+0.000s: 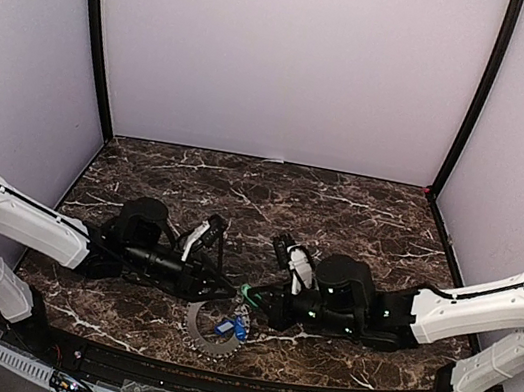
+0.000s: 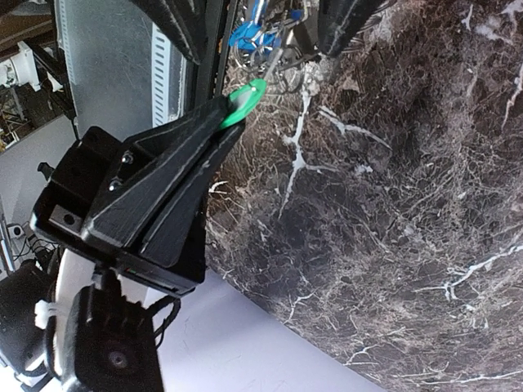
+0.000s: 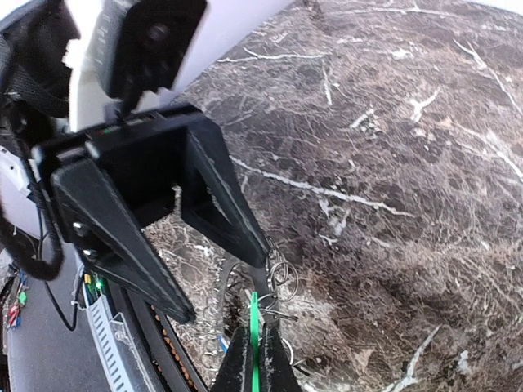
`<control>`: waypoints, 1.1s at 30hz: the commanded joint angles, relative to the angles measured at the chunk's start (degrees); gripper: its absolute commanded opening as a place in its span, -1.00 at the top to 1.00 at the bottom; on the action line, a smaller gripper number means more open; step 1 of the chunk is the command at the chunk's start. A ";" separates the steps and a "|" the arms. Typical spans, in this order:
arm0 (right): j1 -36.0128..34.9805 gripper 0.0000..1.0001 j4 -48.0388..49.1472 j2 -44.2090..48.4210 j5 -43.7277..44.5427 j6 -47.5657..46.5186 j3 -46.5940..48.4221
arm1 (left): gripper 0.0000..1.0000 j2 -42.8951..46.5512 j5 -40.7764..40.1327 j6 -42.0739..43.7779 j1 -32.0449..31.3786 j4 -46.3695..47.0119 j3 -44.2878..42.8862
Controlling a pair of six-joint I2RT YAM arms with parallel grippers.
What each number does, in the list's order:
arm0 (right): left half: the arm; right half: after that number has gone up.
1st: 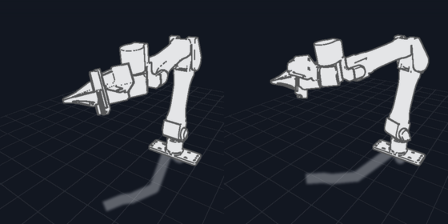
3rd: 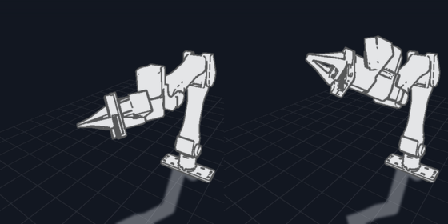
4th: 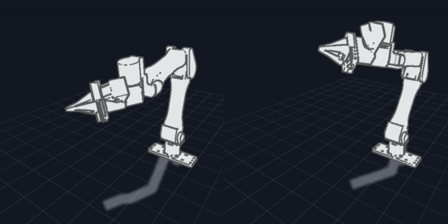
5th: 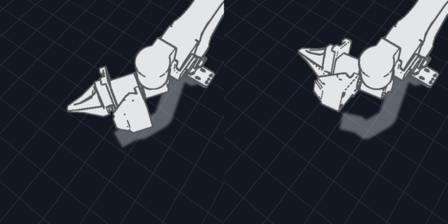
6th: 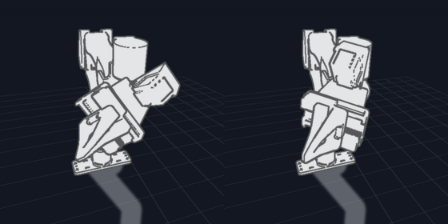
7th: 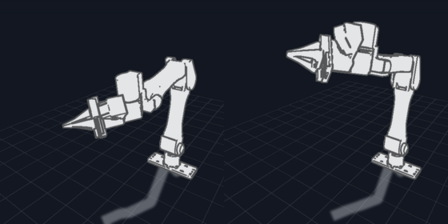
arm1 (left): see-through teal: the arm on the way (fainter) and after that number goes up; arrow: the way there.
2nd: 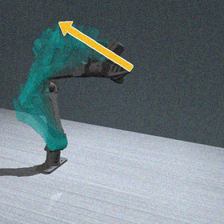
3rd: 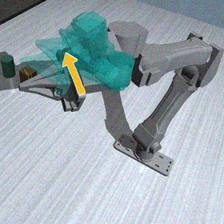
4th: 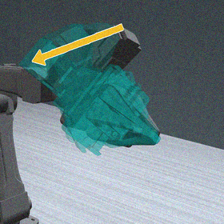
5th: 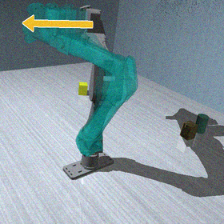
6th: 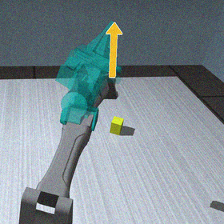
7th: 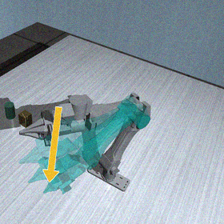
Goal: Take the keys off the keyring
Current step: Pick up the key storage ring from the center of the board, then pass from the right arm to the left
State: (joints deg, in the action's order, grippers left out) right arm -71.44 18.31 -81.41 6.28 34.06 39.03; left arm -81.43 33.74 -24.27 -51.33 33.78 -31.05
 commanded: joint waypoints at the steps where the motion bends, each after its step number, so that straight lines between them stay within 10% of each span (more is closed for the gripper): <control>1: 0.63 1.00 7.03 2.72 -2.09 -4.32 -0.75 | 0.03 1.67 -1.14 1.98 -0.48 1.37 -0.29; 16: 4.73 1.00 11.53 5.41 -18.65 -10.94 0.44 | -0.44 9.61 3.12 4.27 1.23 1.11 2.68; 33: 7.63 1.00 14.00 8.84 -24.30 -10.51 -0.13 | -0.27 8.31 8.46 5.84 1.19 1.41 2.23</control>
State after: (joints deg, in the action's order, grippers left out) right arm -64.42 27.24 -74.22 -17.04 24.18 38.17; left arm -72.20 39.90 -18.65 -50.28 34.35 -28.69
